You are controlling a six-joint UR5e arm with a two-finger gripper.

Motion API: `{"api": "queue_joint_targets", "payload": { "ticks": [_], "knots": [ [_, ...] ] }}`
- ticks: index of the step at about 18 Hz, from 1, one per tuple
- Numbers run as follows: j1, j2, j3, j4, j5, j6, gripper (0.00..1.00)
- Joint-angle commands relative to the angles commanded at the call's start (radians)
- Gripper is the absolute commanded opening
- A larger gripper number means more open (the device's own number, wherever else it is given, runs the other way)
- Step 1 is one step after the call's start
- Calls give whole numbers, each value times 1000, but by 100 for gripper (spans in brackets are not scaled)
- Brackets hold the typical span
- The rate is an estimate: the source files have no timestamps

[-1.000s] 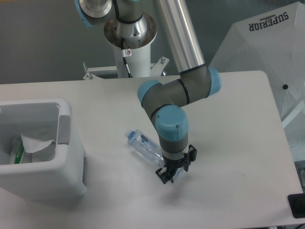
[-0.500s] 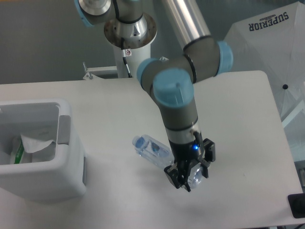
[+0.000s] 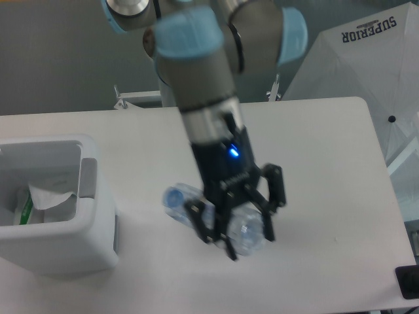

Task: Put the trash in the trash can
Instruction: 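Lift the bottle and carry it over the white bin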

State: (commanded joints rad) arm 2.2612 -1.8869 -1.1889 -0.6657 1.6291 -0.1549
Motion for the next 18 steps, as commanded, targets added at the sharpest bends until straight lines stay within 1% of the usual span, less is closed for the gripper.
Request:
{"api": "queue_joint_targets", "payload": {
  "ticks": [2,4,7,10,13,16,18],
  "knots": [
    [-38,29,2,0,2,-2,64],
    [-74,46,2,0,2,-2,64],
    [-142,54,-9,-2,5,-9,64],
    [-207,46,-12,-2,5,-9,64],
    [-265,26,-18,-2,6,-12,64],
    [-296,11,-37,-2,8,-11,64],
    [-304,11,-66,-2,9,-11,64]
  ]
}}
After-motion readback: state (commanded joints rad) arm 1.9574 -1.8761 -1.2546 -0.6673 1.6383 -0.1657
